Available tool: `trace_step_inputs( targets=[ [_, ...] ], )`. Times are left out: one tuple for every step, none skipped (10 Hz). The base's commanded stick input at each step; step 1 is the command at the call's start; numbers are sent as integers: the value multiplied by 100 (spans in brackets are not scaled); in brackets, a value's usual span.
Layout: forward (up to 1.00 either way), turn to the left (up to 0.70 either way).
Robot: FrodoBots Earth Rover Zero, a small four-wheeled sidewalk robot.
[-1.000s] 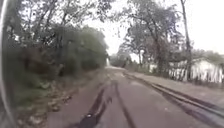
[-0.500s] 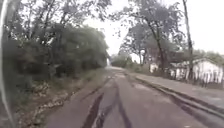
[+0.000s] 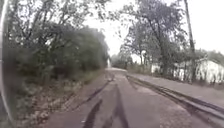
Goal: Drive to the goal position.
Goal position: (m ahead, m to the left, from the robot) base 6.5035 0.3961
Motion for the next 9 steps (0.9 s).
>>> trace_step_inputs(
  targets=[
    [70, 0],
    [70, 0],
    [70, 0],
    [70, 0],
    [70, 0],
    [70, 0],
    [70, 0],
    [70, 0],
    [70, 0]
  ],
)
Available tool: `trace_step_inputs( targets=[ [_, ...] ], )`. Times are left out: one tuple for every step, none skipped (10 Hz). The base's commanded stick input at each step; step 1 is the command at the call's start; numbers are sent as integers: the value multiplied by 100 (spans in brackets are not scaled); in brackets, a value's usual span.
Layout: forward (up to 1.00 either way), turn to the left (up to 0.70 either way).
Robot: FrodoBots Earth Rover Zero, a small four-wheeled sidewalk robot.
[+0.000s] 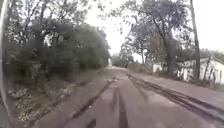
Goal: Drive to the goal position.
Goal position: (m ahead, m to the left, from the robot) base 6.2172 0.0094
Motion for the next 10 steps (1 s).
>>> trace_step_inputs(
  targets=[
    [70, 0],
    [70, 0],
    [70, 0],
    [70, 0],
    [70, 0],
    [70, 0],
    [70, 0],
    [70, 0],
    [70, 0],
    [70, 0]
  ],
)
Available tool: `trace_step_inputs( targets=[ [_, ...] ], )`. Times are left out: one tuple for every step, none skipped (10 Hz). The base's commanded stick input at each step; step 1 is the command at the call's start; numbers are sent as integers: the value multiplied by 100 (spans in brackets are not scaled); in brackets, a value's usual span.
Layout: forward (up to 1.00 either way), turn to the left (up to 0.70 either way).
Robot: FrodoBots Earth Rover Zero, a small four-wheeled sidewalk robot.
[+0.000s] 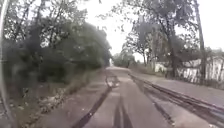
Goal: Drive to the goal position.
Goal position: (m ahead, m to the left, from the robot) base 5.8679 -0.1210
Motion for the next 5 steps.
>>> trace_step_inputs(
  targets=[
    [70, 0],
    [70, 0],
    [70, 0],
    [70, 0],
    [70, 0]
  ],
)
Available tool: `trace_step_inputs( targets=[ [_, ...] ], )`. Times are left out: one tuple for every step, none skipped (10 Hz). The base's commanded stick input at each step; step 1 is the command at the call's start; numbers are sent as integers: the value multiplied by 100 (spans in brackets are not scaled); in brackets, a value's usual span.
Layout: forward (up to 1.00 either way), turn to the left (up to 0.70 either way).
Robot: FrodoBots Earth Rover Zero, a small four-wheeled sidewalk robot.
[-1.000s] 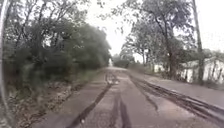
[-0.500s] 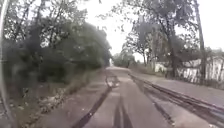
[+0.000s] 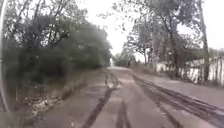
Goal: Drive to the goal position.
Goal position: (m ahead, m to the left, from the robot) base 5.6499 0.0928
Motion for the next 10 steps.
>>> trace_step_inputs(
  targets=[
    [70, -1],
    [70, -1],
    [70, -6],
    [70, -26],
    [70, -13],
    [70, 0],
    [70, 0],
    [70, 0],
    [70, 0],
    [70, 0]
  ],
)
